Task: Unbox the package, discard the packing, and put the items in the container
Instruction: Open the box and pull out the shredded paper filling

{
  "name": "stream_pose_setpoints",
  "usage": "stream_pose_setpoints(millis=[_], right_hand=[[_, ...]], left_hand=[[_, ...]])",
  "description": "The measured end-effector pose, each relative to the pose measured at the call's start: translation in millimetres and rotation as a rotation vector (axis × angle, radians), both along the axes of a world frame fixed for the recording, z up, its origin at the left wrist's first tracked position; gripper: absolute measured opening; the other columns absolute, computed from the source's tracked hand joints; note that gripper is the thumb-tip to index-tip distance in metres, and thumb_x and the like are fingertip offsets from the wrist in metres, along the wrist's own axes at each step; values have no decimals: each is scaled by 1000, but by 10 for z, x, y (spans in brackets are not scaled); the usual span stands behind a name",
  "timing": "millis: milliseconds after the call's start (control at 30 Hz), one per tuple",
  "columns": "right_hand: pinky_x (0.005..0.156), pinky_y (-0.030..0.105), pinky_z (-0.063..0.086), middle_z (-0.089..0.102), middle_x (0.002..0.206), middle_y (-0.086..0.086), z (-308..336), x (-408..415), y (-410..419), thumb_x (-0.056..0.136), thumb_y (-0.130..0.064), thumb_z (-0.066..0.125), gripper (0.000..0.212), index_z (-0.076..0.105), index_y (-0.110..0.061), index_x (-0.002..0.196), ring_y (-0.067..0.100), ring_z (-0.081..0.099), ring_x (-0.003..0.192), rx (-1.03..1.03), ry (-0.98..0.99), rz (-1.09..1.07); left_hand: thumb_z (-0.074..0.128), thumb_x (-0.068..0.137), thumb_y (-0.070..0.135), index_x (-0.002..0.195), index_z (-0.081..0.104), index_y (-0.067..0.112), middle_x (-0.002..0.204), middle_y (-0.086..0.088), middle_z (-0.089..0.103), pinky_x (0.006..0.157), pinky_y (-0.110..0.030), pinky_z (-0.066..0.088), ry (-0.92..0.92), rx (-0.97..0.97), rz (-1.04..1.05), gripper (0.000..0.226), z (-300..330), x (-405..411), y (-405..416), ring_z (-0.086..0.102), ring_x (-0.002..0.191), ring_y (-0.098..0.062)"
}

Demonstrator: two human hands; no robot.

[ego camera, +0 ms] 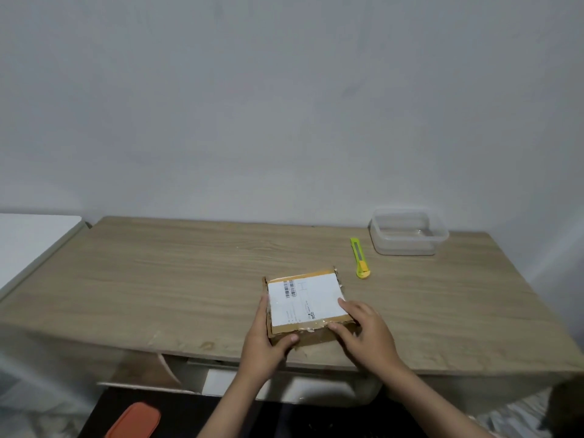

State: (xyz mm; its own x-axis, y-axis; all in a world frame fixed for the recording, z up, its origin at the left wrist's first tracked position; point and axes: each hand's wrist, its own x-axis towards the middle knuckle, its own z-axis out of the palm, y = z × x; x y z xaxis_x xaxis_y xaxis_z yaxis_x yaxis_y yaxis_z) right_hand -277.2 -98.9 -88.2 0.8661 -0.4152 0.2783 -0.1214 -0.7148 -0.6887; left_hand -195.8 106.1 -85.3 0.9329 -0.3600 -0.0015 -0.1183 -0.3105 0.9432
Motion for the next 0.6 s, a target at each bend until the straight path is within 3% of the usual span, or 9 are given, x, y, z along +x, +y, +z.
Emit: stream_pose_setpoints(millis=[100, 200, 233, 333, 467, 600], right_hand=[[78, 18, 43, 72, 99, -7, 21, -113, 100, 71, -63, 58, 58, 69, -21, 109, 17, 58, 92, -72, -89, -91], [66, 23, 46, 73, 82, -7, 74, -207, 194, 69, -47, 76, 43, 73, -19, 101, 18, 57, 79, -87, -141, -187], [62, 26, 47, 72, 76, -7, 91, -241, 222, 68, -42, 78, 39, 74, -18, 100, 18, 56, 77, -90, -141, -209], [58, 27, 47, 69, 69, -7, 156, -318, 280, 68, -41, 77, 38, 74, -17, 97, 19, 55, 74, -110, -161, -239], [63, 32, 50, 72, 79, -4, 322, -291, 294, 69, -45, 74, 38, 73, -17, 96, 20, 56, 79, -100, -201, -256], [72, 31, 48, 70, 87, -4, 506, -159, 203, 74, -51, 68, 40, 68, -23, 104, 19, 59, 87, 24, -201, -259]], left_hand=[[81, 67, 7, 146, 22, 27, 136, 12, 49, 103, -32, 42, -6, 17, -75, 100, -5, 24, 58, 51, 124, -16], [80, 69, 5, 146, 21, 20, 135, 19, 39, 97, 0, 28, -5, 39, -136, 98, 5, 53, 94, 38, 129, -4], [80, 69, 5, 146, 22, 19, 137, 17, 40, 95, 2, 26, -3, 47, -158, 98, 12, 56, 106, 38, 129, -2], [81, 68, 8, 147, 21, 20, 140, 7, 46, 100, -6, 32, 3, 64, -208, 100, -19, 60, 147, 45, 126, -3], [80, 63, 32, 147, 20, 25, 140, 1, 50, 109, -36, 37, -6, 88, -225, 103, -49, 67, 168, 47, 128, -11], [82, 69, 21, 147, 20, 22, 145, 1, 42, 109, -22, 29, -31, 112, -224, 100, -10, 66, 164, 39, 133, -11]])
